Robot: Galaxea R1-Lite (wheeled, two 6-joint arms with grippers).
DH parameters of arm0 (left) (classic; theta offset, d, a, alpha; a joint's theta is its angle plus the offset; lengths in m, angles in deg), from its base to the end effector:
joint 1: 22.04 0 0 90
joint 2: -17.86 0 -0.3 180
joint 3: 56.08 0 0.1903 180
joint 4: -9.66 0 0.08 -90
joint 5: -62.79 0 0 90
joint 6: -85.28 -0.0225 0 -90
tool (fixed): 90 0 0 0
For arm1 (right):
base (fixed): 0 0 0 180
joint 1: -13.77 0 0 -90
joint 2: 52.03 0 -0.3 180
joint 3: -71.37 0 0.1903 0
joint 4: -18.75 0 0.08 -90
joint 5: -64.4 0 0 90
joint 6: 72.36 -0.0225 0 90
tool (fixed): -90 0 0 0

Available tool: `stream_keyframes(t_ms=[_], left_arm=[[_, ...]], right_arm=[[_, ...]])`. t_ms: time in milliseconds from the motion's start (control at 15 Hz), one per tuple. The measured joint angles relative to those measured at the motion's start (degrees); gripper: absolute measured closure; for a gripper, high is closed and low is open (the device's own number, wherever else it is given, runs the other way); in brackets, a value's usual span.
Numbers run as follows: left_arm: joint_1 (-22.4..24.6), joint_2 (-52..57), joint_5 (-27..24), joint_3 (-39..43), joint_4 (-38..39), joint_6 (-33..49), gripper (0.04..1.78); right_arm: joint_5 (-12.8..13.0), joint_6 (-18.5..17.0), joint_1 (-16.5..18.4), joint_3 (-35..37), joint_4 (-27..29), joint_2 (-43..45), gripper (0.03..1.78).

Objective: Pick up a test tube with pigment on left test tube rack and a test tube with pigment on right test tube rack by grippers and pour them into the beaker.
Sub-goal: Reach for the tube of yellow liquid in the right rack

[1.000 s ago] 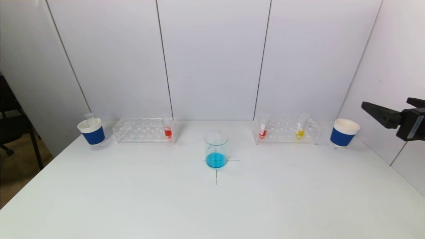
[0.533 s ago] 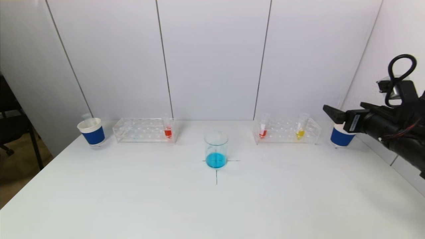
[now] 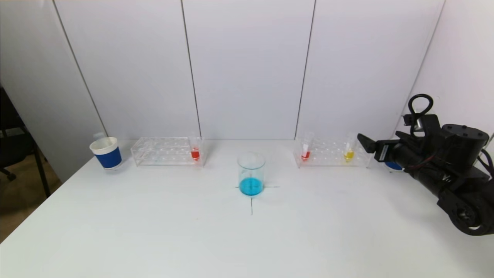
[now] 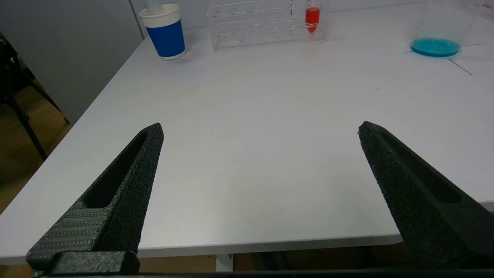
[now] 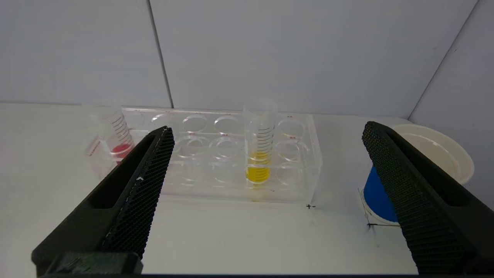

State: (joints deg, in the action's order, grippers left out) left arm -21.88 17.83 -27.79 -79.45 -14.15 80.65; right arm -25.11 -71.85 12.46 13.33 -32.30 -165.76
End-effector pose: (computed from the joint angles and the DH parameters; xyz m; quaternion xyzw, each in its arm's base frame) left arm -0.0228 -0.0003 0.0747 0.0404 0.0040 -0.0038 0.9992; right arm 0.3301 0.0074 0.1092 -0.0051 0.0404 0.0073 0.9991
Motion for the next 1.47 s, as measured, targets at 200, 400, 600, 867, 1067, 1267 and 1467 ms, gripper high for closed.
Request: stream_keyframes(t_ms=[200, 400, 600, 867, 1067, 1267, 1467], left_arm=[[0.0, 0.0, -0.02, 0.0, 0.0, -0.02, 0.06], [0.0, 0.0, 0.0, 0.0, 0.0, 0.0, 0.06], [0.0, 0.0, 0.0, 0.0, 0.0, 0.0, 0.06], [0.0, -0.02, -0.02, 0.0, 0.0, 0.0, 0.06], [0.0, -0.02, 0.02, 0.0, 0.0, 0.0, 0.06], [0.0, -0.02, 0.02, 0.0, 0.0, -0.02, 0.06], [0.0, -0.05, -0.02, 0.0, 0.0, 0.0, 0.06]], right_arm=[[0.72, 0.0, 0.02, -1.6, -2.47, -4.72, 0.04], [0.77, 0.0, 0.02, -3.39, -4.02, -8.27, 0.04], [0.8, 0.09, 0.02, -5.42, -4.16, -10.73, 0.04], [0.91, 0.09, 0.16, -8.35, -4.02, -13.4, 0.04], [0.91, 0.09, 0.3, -10.56, -3.96, -15.43, 0.04], [0.91, 0.15, 0.38, -12.41, -3.79, -17.01, 0.04], [0.94, 0.15, 0.44, -14.2, -3.55, -18.3, 0.04]])
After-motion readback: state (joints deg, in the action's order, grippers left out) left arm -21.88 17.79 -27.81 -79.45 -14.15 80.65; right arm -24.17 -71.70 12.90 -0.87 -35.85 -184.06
